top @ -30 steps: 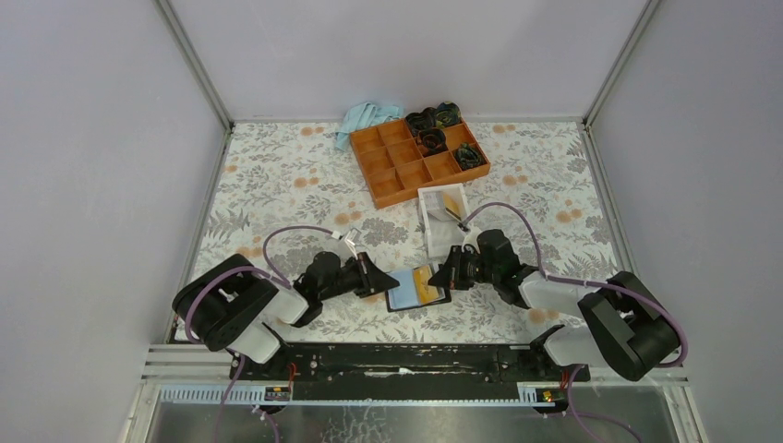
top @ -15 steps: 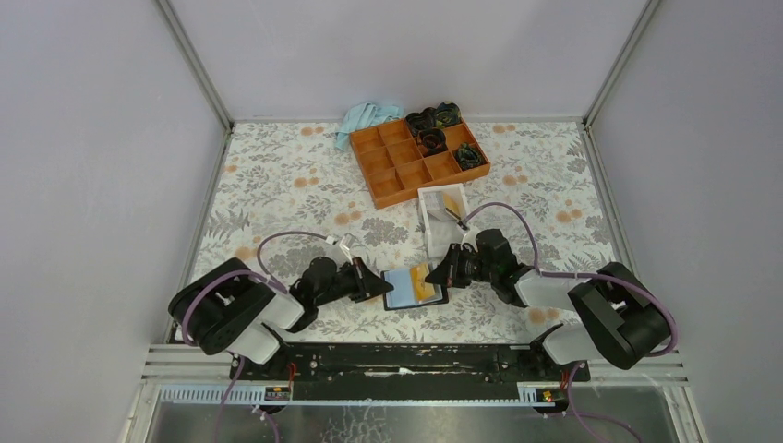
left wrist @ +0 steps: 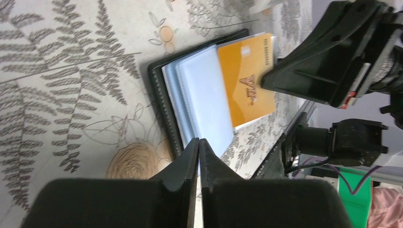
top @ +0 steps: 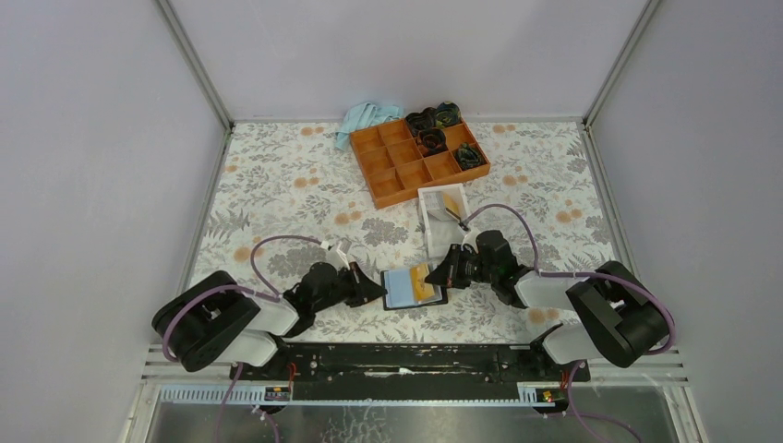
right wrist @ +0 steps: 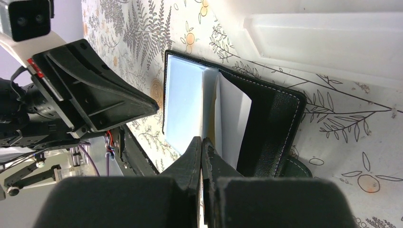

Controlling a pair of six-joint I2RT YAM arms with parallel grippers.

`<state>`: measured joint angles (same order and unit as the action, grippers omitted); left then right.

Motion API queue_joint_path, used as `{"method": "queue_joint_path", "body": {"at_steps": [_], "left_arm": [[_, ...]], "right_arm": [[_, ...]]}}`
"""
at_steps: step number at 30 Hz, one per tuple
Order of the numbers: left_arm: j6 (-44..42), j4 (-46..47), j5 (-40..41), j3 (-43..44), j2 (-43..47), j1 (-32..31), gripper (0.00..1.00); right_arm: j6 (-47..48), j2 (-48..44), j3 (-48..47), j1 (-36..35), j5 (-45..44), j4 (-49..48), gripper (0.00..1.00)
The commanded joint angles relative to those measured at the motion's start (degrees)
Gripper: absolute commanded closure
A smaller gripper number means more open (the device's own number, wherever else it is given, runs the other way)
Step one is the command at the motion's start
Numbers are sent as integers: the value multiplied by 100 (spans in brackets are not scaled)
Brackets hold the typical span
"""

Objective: Put the credit cards into the card holder
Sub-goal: Insert the credit card into the card holder.

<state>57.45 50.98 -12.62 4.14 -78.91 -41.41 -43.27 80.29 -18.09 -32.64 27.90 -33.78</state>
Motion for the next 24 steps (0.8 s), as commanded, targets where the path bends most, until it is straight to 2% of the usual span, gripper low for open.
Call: {"method": "queue_joint_path", "body": {"at_steps": [1, 7, 17, 24], "left_arm": [[-195, -487, 385, 108, 38, -133, 93], [-217, -1060, 708, 335, -19, -335, 99], [-134, -1198, 960, 445, -171, -678, 100], [-105, -1427, 1133, 396, 46, -793, 100]], "right_arm": [[-46, -85, 2, -49, -71, -200, 100], [-85, -136, 7, -49, -100, -178, 100], [-215, -120, 80, -49, -205, -164, 100], [-82, -555, 149, -49, -590, 266, 100]]}}
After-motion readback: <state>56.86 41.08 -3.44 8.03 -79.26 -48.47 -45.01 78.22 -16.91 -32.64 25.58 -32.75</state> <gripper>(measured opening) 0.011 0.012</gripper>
